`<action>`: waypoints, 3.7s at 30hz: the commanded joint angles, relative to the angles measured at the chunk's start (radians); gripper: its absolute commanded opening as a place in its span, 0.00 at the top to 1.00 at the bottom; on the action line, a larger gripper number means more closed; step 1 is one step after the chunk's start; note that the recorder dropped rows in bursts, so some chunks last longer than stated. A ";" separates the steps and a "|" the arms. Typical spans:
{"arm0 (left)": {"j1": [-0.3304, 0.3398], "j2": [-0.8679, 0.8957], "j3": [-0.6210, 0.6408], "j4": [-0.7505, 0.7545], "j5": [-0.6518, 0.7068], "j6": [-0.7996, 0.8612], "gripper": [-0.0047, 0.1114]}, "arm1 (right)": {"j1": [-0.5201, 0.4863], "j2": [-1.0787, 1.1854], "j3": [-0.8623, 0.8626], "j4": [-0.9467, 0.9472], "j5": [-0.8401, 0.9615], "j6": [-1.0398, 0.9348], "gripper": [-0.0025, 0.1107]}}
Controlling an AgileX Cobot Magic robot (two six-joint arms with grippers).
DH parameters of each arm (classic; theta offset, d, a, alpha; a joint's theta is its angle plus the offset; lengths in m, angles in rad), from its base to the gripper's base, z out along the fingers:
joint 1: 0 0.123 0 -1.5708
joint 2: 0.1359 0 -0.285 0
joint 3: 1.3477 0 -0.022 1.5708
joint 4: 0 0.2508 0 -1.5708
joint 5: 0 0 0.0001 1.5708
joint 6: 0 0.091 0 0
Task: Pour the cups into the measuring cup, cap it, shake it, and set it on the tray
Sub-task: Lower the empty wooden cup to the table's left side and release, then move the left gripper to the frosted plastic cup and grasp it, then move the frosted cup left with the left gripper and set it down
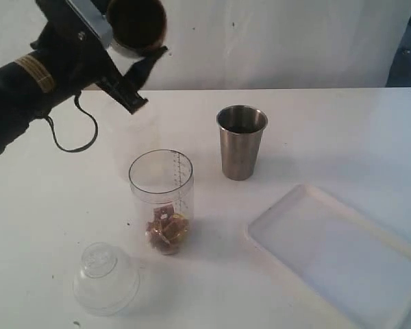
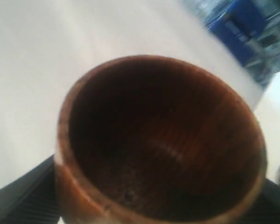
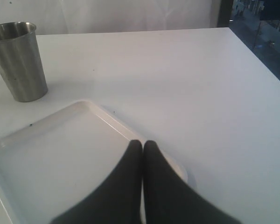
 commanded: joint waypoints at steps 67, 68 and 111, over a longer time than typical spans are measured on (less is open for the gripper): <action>0.044 0.060 -0.255 0.582 0.913 -1.506 0.41 | 0.000 -0.001 0.002 -0.005 -0.004 -0.001 0.98; 0.038 0.060 -0.255 0.551 0.911 -1.506 0.47 | 0.000 -0.001 0.002 -0.005 -0.004 -0.001 0.98; 0.147 0.437 -0.923 -0.446 1.731 -0.276 0.96 | 0.000 -0.001 0.002 -0.005 -0.004 -0.001 0.98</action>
